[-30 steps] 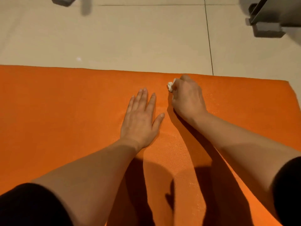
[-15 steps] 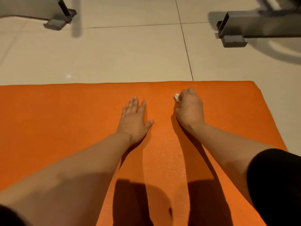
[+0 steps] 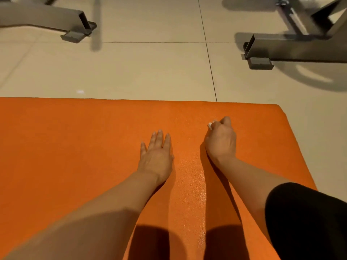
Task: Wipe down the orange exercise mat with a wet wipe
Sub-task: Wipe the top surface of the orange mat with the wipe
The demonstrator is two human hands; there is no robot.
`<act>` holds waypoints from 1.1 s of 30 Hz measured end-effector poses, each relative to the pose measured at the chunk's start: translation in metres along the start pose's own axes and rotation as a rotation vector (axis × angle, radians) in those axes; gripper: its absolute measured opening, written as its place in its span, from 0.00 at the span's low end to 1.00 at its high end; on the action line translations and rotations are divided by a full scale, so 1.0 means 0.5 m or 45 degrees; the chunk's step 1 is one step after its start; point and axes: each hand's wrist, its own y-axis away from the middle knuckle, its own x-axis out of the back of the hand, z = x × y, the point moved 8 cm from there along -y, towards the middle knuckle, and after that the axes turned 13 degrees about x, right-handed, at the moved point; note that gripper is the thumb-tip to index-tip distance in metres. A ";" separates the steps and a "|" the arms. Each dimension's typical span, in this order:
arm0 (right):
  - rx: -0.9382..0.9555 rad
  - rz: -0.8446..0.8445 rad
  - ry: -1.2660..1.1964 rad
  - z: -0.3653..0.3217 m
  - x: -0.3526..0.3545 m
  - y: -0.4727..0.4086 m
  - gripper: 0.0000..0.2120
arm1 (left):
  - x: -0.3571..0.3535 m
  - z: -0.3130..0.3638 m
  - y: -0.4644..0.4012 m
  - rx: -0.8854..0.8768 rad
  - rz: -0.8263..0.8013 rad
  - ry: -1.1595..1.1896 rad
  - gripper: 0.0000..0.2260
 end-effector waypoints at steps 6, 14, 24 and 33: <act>0.446 -0.218 -0.234 -0.159 -0.054 0.038 0.10 | -0.023 0.002 0.042 0.074 0.105 -0.006 0.25; 0.063 -0.057 0.008 -0.014 0.020 0.037 0.10 | -0.038 -0.020 0.092 0.027 0.096 -0.053 0.26; 0.400 -0.249 0.103 -0.047 0.006 0.049 0.06 | -0.053 -0.025 0.138 -0.031 0.053 -0.139 0.28; 0.654 -0.400 -0.108 -0.202 -0.055 0.138 0.04 | -0.071 -0.038 0.171 -0.008 0.023 -0.174 0.28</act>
